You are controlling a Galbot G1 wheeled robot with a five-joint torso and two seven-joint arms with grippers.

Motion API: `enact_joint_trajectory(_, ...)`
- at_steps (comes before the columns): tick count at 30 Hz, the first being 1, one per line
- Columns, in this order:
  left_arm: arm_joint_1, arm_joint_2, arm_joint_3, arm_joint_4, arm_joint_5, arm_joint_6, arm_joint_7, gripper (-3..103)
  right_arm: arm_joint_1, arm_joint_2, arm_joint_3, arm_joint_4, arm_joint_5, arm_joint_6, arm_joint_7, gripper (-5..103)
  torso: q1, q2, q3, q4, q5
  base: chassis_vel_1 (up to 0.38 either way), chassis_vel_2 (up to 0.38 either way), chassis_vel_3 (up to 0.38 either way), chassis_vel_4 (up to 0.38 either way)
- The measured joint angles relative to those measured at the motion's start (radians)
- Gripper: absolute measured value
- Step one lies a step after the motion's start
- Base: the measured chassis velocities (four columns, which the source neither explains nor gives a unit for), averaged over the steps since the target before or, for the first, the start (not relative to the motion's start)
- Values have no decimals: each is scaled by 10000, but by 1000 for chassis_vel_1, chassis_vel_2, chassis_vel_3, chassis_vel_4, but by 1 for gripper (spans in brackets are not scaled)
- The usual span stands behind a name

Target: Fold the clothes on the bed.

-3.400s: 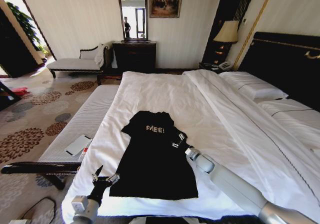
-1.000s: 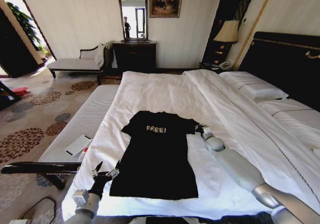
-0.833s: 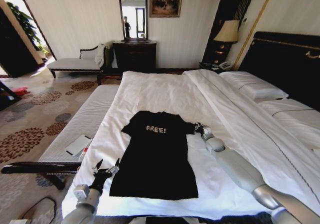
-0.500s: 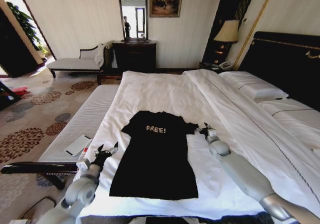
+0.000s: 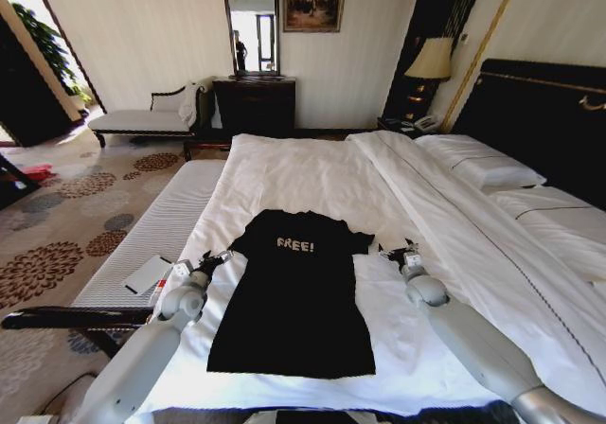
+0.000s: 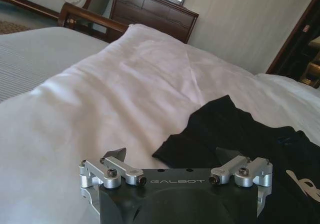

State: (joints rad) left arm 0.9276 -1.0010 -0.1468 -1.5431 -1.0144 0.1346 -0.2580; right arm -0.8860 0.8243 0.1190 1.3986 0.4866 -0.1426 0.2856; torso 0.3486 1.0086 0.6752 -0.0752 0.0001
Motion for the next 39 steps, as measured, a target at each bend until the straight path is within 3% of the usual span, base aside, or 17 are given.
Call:
enact_joint_trajectory(6,-844,-485,546,922,-133,58,70,101,62,-47,-9,1,61,-59,112,100,0,0,0,-1,1,0,0,0,0)
enact_joint_trajectory(11,-1005,-640,662,1162,-179,74,14,89,7,-76,75,-3,73,-82,159,100,0,0,-1,0,0,0,0,0,0)
enact_joint_trajectory(16,-913,-628,613,1133,-245,74,-49,67,-111,-53,181,0,55,-91,167,100,-2,1,-2,0,-1,0,0,0,0)
enact_joint_trajectory(19,-868,-610,585,1086,-257,73,-58,61,-121,-25,181,-9,39,-91,174,100,-2,2,-1,1,0,0,0,0,0)
enact_joint_trajectory(20,-850,-593,567,1075,-254,70,-60,51,-121,2,182,-12,30,-92,185,100,-2,1,-1,2,0,0,0,0,0)
enact_joint_trajectory(25,-961,-581,540,1188,-224,58,-82,40,-121,23,178,-13,27,-94,188,100,-2,1,-1,1,-1,0,0,0,0)
enact_joint_trajectory(33,-1796,-462,538,2002,-370,32,-87,3,-200,20,275,-37,-18,-89,135,100,-2,1,-1,-3,-1,0,0,0,0)
enact_joint_trajectory(39,-1902,-297,495,2073,-571,32,-79,0,-273,18,351,-16,-34,-83,121,100,-2,1,-1,-1,-1,0,0,0,0)
